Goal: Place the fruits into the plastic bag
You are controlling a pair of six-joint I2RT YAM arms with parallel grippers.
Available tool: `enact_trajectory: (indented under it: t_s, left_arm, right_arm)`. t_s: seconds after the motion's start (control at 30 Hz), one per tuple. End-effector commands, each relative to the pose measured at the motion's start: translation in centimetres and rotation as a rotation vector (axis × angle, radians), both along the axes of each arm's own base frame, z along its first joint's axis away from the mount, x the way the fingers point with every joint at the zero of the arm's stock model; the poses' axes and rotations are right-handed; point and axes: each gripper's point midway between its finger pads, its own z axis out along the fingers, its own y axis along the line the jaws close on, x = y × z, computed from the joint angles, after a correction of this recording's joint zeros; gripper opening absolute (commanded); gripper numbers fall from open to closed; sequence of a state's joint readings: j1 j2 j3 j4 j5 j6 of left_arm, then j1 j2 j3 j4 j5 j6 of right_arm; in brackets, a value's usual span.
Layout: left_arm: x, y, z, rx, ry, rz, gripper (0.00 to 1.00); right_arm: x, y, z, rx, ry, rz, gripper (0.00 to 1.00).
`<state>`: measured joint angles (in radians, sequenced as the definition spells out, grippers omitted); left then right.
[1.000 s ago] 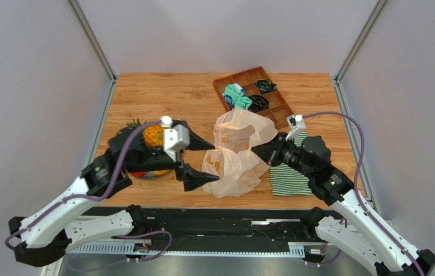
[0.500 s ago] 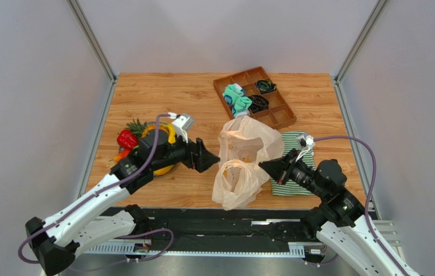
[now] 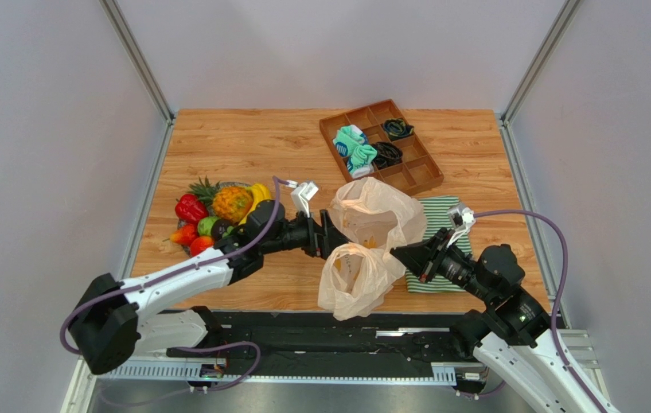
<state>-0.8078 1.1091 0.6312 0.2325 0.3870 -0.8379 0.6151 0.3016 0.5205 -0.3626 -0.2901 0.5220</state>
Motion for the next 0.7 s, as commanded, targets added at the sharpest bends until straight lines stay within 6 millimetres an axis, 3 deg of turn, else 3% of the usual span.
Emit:
enact_trajectory:
  t_s: [0.0, 0.03, 0.13, 0.17, 0.23, 0.27, 0.33, 0.43, 0.5, 0.57, 0.67]
  left_arm:
    - [-0.5, -3.7, 0.6, -0.058, -0.015, -0.093, 0.96]
    - [-0.3, -4.1, 0.5, -0.055, -0.015, -0.100, 0.92]
    - [0.3, -4.6, 0.2, -0.040, -0.032, -0.094, 0.53]
    - [1.2, -4.3, 0.2, -0.022, -0.051, -0.045, 0.32]
    - [2.4, -3.0, 0.7, 0.032, -0.108, 0.038, 0.07]
    - [2.4, -2.0, 1.5, 0.059, -0.127, 0.068, 0.02]
    - [3.7, -0.1, 2.3, 0.120, -0.211, 0.158, 0.00]
    - [4.4, 4.3, 4.4, 0.194, -0.315, 0.311, 0.00]
    - [3.9, 7.4, 5.4, 0.228, -0.369, 0.381, 0.00]
    - [3.5, 10.1, 5.3, 0.259, -0.396, 0.444, 0.00]
    - [2.8, 12.3, 4.1, 0.310, -0.377, 0.472, 0.00]
  right_arm:
    - [-0.4, 0.1, 0.4, 0.003, -0.023, 0.021, 0.00]
    - [-0.4, 0.1, 0.4, 0.003, -0.020, 0.021, 0.00]
    - [-0.3, -0.2, 0.6, -0.002, -0.019, 0.003, 0.00]
    - [-0.3, -0.3, 0.7, -0.004, -0.021, 0.000, 0.00]
    - [-0.1, -0.6, 0.9, -0.012, -0.025, -0.024, 0.00]
    - [0.2, -1.0, 0.7, -0.024, -0.021, -0.052, 0.00]
    - [0.7, -1.5, 1.1, -0.039, -0.030, -0.087, 0.00]
    - [2.1, -3.0, 1.1, -0.100, -0.027, -0.195, 0.00]
    - [3.0, -4.2, 1.1, -0.150, -0.018, -0.268, 0.00]
    - [3.9, -5.5, 0.9, -0.185, -0.005, -0.358, 0.00]
    - [4.7, -6.4, 0.4, -0.224, 0.012, -0.416, 0.00]
